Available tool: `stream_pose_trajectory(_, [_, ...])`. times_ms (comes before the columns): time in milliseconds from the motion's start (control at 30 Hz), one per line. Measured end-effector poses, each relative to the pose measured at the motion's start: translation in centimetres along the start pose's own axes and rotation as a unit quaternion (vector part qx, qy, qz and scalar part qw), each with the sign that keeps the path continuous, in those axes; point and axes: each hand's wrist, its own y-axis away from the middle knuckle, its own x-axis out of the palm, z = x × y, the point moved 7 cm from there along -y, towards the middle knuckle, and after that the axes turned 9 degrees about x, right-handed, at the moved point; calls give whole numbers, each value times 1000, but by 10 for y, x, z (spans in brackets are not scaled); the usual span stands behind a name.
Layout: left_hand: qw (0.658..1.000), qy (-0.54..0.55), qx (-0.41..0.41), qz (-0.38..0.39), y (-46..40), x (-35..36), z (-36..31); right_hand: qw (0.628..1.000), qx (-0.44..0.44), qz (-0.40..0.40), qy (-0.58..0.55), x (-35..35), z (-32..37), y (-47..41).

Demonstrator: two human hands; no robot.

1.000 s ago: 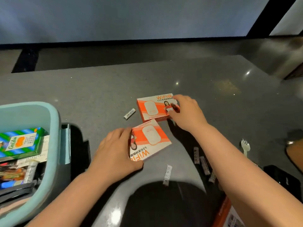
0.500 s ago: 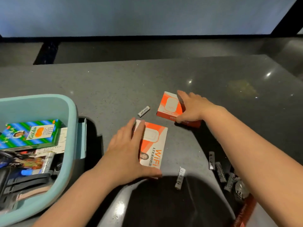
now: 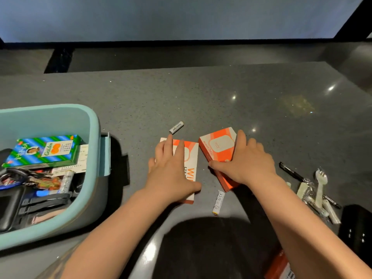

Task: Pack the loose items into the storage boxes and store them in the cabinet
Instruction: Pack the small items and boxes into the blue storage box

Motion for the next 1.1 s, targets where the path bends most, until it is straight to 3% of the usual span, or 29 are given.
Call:
stream_pose_trajectory(300, [988,24,60,-138,25,-79,-30,994,-24,-102,-18,-83,-7,48])
stream_pose_trajectory(533, [969,12,80,-232,78,-168,-13,985,-75,-128,-87,-118,9,103])
stream_pose_trajectory(867, [945,29,-99,-310,205,-247,149,943,-269,-84,-177,-114,166,167])
stream_pose_trajectory(1000, [936,44,-118,-329,238,-271,188,921,-342,-66,-173,-112,241,185])
stream_pose_trajectory(1100, [936,41,-111,-331,249,-274,205,919,-378,-27,-105,-94,282,192])
